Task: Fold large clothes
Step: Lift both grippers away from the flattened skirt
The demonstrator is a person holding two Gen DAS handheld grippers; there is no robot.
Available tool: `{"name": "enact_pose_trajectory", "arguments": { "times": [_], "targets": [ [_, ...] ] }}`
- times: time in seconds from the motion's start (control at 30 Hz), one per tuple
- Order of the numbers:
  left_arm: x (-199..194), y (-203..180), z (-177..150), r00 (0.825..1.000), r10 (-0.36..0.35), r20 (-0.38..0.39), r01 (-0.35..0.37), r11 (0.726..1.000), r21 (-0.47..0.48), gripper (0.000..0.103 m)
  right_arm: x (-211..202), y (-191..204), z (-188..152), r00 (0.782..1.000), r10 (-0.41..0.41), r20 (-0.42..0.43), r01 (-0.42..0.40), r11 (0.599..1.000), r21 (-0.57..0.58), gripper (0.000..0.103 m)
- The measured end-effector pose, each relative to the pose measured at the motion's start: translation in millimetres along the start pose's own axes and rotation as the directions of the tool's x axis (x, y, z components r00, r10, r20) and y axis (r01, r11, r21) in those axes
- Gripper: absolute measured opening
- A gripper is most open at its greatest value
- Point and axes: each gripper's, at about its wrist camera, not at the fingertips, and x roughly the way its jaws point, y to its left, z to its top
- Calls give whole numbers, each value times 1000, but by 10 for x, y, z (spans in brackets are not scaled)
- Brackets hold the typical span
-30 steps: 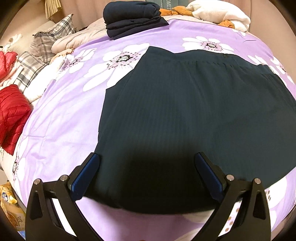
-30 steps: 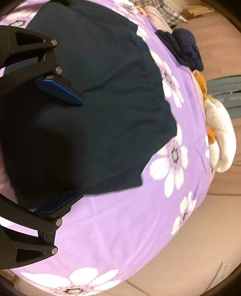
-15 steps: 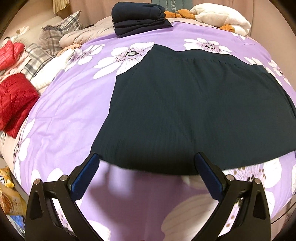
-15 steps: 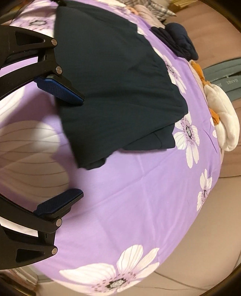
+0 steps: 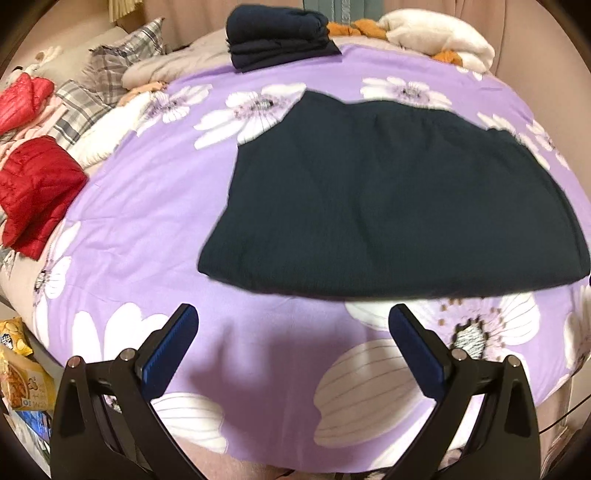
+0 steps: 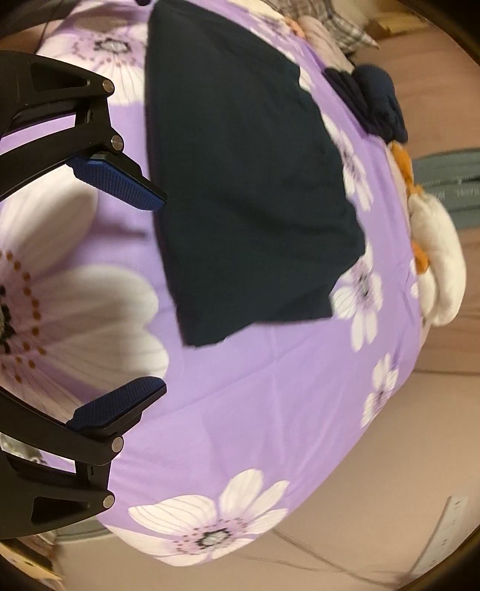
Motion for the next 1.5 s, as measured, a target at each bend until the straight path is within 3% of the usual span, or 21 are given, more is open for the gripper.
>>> {"name": "enact_pose_trajectory", "arguments": {
  "times": [0.37,0.67,1.0,1.5],
  "targets": [
    [-611,-110,192,994,-5,111,4,1000,6,103,-564,630,216,980,148,129,-130,981,-143,91],
    [-998,-200,291,981,-38,190,38,999,3,103,-750,939,281,962,233,144,-202,958,-202,91],
    [-1097,-255,325,981,-70,183,69,998,13,103,-821,1069,293,975,187,124,-165,972,-170,91],
    [-1182,-354,400,977,-79,195,73,997,39,103,-973,1019,358,970,178,166,-154,976,-152,92]
  ]
}}
